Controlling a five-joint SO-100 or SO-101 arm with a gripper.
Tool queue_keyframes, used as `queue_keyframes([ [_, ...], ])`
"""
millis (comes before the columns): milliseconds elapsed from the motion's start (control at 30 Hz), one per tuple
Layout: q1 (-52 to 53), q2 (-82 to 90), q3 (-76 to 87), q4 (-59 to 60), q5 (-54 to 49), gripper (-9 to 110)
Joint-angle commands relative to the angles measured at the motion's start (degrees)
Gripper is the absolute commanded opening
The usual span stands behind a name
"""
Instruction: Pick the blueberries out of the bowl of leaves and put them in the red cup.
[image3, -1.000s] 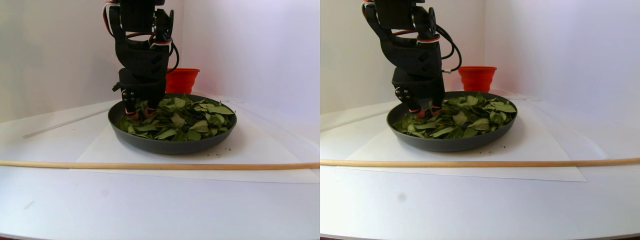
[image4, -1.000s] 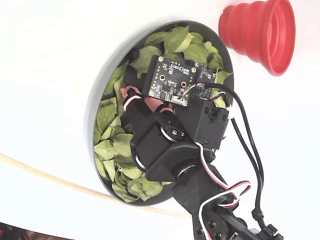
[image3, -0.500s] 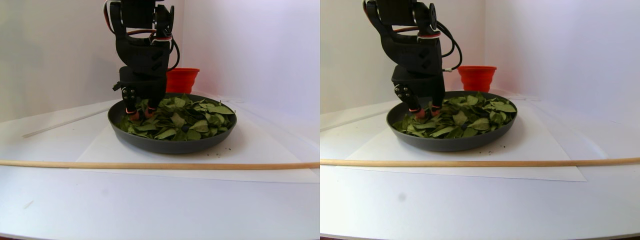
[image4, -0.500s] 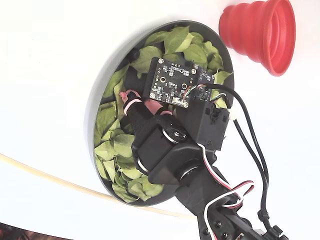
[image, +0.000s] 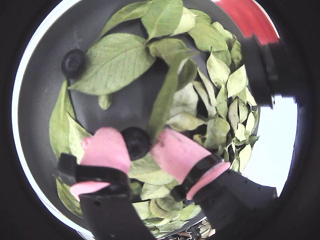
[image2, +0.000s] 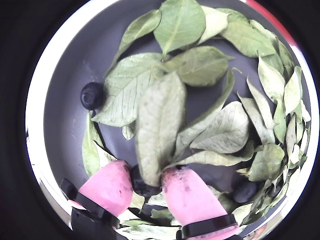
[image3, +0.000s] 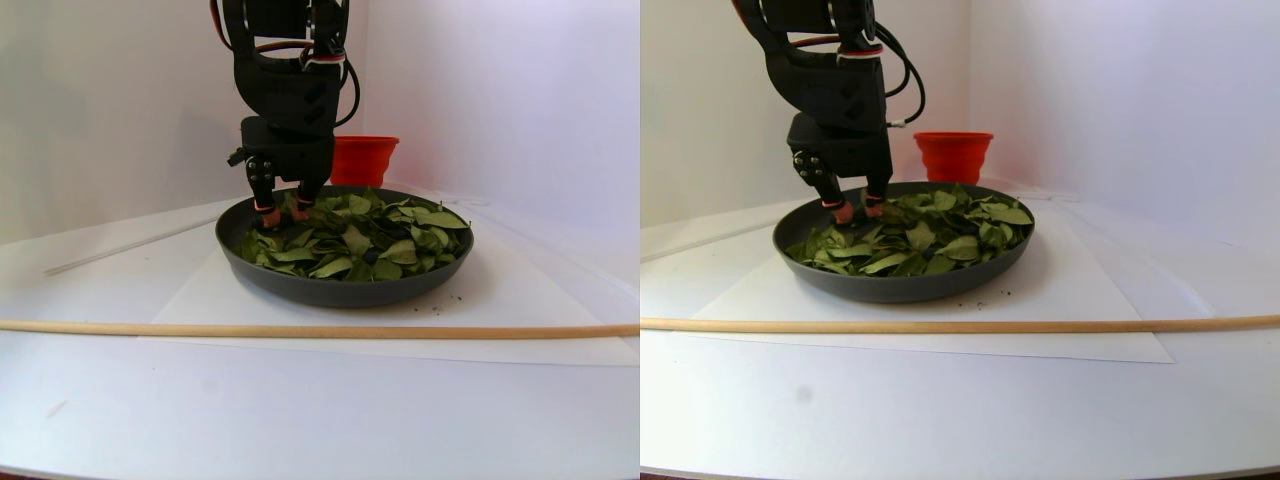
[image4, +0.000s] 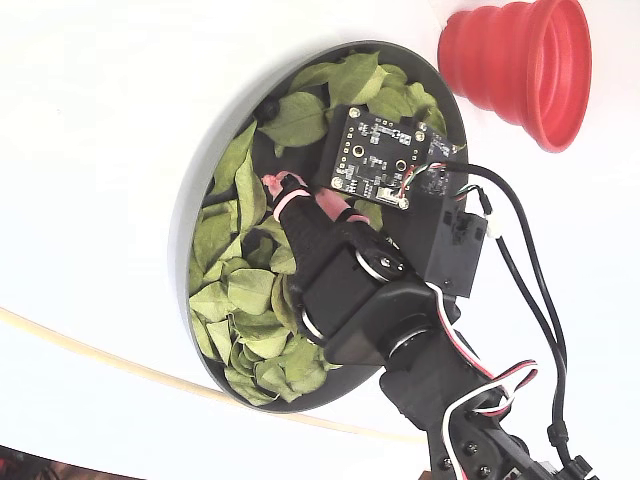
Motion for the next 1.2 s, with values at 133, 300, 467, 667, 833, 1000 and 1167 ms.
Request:
queue_keyframes([
  [133, -0.26, 7.03, -0.7, 1.14, 0.53, 9],
  [300, -0.35, 8.96, -0.62, 2.55, 0.44, 9],
  [467, -0.09, 12.13, -0.09, 4.75, 0.44, 9],
  [667, 1.14, 14.68, -0.44, 6.68, 0.18, 9],
  [833, 2.11, 16.0, -0.97, 7.91, -0.09, 9],
  [1000, 3.16, 17.4, -1.67, 8.53, -0.09, 9],
  [1167, 4.31, 18.37, -2.72, 9.05, -0.26, 9],
])
